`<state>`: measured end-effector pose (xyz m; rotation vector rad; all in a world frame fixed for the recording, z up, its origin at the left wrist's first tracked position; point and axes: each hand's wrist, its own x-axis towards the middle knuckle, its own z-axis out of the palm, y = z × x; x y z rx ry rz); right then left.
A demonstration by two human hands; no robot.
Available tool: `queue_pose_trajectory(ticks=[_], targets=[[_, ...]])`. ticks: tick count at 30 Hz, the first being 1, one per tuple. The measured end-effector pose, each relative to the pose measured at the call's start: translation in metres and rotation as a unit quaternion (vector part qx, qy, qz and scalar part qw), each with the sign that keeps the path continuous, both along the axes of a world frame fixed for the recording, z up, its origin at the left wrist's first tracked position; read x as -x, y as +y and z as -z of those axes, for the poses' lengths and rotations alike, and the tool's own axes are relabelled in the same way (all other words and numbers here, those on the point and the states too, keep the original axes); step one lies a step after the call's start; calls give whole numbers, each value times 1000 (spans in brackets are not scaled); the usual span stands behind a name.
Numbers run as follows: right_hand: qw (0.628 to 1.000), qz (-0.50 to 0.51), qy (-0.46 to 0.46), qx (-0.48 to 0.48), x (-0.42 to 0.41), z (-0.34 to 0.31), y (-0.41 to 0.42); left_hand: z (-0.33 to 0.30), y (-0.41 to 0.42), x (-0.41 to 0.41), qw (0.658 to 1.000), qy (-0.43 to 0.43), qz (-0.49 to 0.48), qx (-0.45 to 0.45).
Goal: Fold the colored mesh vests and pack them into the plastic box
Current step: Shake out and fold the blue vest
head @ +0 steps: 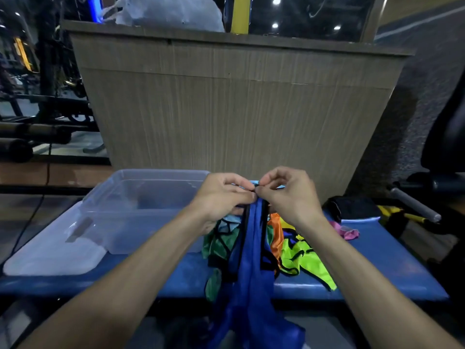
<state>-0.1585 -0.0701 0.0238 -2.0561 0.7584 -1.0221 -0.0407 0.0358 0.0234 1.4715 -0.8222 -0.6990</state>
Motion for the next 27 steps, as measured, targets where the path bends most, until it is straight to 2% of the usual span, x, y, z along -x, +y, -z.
queue_pose_trajectory(ticks=[5, 8, 13, 16, 20, 22, 24, 27], targets=[[995, 31, 41, 91, 3, -2, 13, -2, 1, -3, 999, 21, -27, 17], [992, 40, 40, 110, 4, -5, 18, -5, 3, -2, 999, 35, -27, 20], [986, -3, 41, 161, 9, -10, 30, -14, 8, 1, 997, 50, -46, 42], [978, -2, 42, 203, 12, -11, 29, -20, 15, 4, 996, 75, -10, 55], [985, -14, 18, 174, 17, -11, 22, -25, 27, 5, 991, 105, 50, 63], [991, -28, 0, 128, 21, -13, 15, -26, 33, 1, 995, 59, 63, 58], [996, -44, -18, 78, 27, -19, 4, -25, 40, -4, 996, -52, 20, 75], [996, -76, -46, 31, 37, -34, -10, -14, 52, -10, 961, -242, -33, 132]])
